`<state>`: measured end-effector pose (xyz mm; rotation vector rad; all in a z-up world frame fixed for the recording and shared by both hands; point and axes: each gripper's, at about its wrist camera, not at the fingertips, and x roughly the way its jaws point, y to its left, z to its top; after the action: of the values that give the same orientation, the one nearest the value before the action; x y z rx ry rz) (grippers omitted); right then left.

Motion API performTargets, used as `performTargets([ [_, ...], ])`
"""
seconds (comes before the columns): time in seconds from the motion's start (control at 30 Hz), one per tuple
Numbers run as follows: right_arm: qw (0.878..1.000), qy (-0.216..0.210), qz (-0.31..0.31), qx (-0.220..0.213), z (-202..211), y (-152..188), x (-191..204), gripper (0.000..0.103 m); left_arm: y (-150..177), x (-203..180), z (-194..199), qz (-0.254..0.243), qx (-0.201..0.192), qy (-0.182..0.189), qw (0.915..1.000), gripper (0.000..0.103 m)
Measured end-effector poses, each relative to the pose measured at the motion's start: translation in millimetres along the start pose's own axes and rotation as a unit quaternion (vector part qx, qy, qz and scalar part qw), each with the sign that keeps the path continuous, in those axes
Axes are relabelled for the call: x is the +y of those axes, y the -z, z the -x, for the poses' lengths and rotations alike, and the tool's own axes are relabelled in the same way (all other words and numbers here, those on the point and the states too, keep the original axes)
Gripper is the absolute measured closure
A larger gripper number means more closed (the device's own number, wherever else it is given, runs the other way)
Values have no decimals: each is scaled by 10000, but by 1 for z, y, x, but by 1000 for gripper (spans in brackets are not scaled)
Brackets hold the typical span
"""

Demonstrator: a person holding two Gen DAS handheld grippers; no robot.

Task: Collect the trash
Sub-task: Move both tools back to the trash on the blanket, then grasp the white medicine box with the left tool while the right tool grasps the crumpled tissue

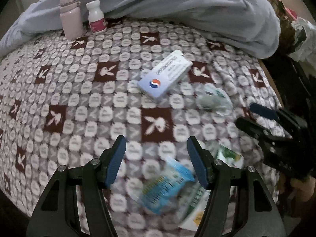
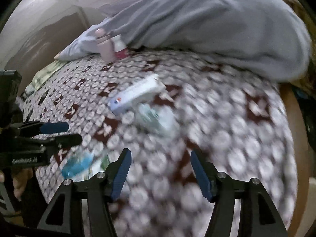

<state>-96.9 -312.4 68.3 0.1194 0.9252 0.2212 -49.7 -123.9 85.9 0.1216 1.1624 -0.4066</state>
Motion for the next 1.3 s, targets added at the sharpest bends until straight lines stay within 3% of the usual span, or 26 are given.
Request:
performTargets([
  [0.27,9989,-44,355,298,-64,-34,1,42,-36,20,-26,-142,-70,243,9996,40],
  [0.33,9991,-128,233,319,-68,-34,-4,57,-45,18,-33,-315,-140,246,9991,40],
  [0.37,9991,-225,118,340,-68,-33,-7,74,-50,16,-37,-419,-167,257,9987,40],
  [0.47,9993,-292,-51,241,-57,-28,-12,83,-66,8,-52,-723,-193,334,9966,39],
  [0.6,9993,-364,-129,-15,-30,-19,-16,84,-84,-3,-78,-911,-105,420,9949,39],
  [0.83,9997,-196,-79,117,-30,-16,-19,84,-96,-14,-110,-865,71,241,9959,39],
  [0.97,9999,-117,-75,64,-36,-18,-19,63,-93,-7,-106,-617,10,377,9974,48],
  [1.03,9998,-163,-130,72,-41,-19,-20,63,-89,1,-101,-467,-12,411,9981,52],
  [1.07,9996,-221,-158,69,-43,-20,-20,63,-86,4,-97,-378,-13,422,9984,53],
  [1.1,9996,-213,-188,33,-44,-20,-20,75,-81,8,-92,-281,-12,435,9987,53],
  [1.17,9994,-202,-268,-9,-43,-19,-20,82,-74,11,-80,-175,-37,521,9985,53],
  [1.3,9985,-314,-381,-233,-23,-14,-19,85,-61,5,-52,-152,-153,540,9983,53],
])
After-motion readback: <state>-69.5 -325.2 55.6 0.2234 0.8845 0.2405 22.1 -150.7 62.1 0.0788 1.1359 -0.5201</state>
